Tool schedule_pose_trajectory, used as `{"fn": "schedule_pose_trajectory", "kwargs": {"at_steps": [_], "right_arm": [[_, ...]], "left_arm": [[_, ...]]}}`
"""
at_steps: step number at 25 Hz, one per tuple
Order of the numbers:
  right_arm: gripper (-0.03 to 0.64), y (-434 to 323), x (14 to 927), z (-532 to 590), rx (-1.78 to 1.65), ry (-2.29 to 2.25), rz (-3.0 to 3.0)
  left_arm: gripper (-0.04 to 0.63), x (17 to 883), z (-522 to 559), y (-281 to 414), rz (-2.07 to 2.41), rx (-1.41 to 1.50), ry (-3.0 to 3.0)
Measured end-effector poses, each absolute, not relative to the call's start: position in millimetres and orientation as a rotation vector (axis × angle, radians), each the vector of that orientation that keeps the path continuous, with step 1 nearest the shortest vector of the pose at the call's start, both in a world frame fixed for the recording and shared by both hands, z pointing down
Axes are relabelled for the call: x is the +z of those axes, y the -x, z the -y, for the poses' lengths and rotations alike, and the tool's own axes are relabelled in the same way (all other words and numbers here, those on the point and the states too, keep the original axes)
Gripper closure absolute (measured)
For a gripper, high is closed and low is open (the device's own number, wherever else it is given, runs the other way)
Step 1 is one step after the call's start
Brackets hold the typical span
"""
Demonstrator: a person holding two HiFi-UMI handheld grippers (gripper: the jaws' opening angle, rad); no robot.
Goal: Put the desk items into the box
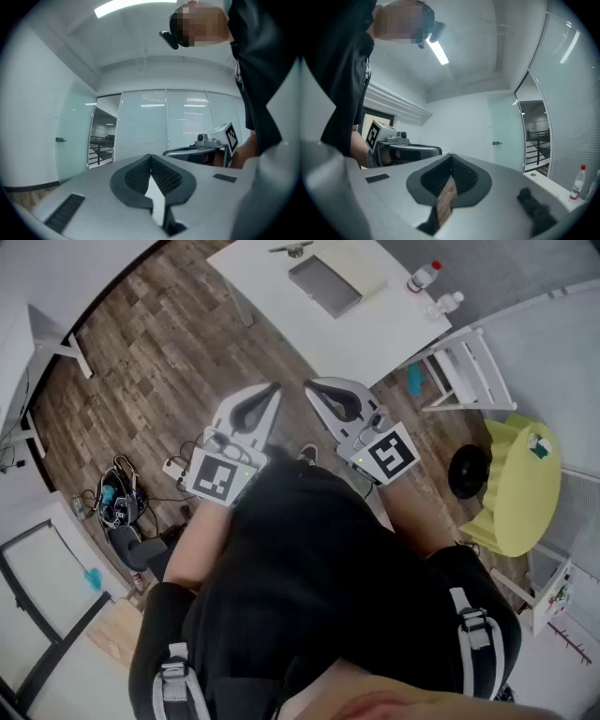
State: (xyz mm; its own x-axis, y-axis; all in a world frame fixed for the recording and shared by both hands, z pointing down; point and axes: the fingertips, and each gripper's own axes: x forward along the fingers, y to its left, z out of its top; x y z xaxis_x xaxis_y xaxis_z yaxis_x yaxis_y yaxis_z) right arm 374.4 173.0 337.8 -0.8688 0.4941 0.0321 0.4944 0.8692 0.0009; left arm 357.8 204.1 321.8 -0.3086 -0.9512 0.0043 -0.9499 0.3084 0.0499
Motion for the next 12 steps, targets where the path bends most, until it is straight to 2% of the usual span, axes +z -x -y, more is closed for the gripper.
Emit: {"fn": "schedule_pose_trajectory", "kwargs": {"at_steps": [12], "right_arm": [[0.6,-362,340,-176,0.078,0.765,3.004]], "left_arm": [[0.583,324,-222,-347,2.551,-0.042,-1.775]]}}
